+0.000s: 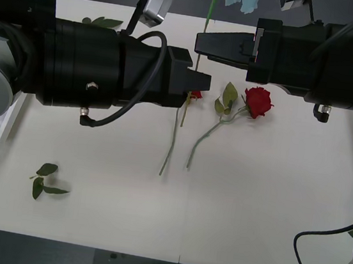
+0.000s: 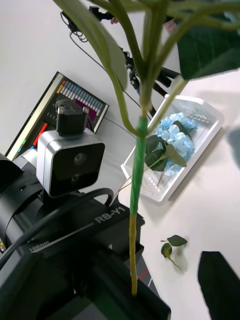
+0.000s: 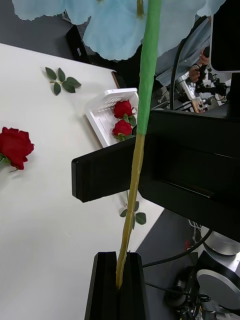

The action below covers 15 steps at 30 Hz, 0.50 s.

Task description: Put the red flowers into the right box and the blue flowers into the left box

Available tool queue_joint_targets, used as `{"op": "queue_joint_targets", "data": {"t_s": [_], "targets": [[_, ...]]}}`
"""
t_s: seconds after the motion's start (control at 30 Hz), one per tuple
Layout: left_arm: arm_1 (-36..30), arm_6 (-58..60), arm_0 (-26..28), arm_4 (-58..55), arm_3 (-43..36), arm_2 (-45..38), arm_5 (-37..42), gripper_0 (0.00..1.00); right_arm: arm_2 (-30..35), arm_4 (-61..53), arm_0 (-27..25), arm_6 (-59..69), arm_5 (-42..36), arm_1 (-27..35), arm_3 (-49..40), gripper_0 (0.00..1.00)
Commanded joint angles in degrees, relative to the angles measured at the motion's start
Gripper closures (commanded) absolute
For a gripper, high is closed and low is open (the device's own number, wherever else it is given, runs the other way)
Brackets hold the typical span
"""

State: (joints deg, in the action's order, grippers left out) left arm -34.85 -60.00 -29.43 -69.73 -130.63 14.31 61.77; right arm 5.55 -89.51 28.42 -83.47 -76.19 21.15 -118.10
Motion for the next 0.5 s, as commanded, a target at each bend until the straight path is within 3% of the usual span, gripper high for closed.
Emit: {"op": "queue_joint_targets", "data": {"t_s": [0.03, 0.2, 0.5], "targets": [[-4.08, 3.05, -1.33, -0.76, -0.42, -5.43, -0.59, 1.0, -0.27, -0.49, 0.93, -3.19, 0.52, -1.2, -0.99, 0.0], [-7.16, 3.4, 1.22, -1.55, 2.31, -10.53, -0.33, 1.0, -0.27, -0.49, 0.93, -3.19, 0.52, -1.2, -0.99, 0.0], [-12.87, 1.73, 12.47, -2.25, 7.85, -23.54, -0.15, 1.0, 0.52, 1.09, -0.12, -1.78, 1.66, 2.66, -3.45, 0.0]]}}
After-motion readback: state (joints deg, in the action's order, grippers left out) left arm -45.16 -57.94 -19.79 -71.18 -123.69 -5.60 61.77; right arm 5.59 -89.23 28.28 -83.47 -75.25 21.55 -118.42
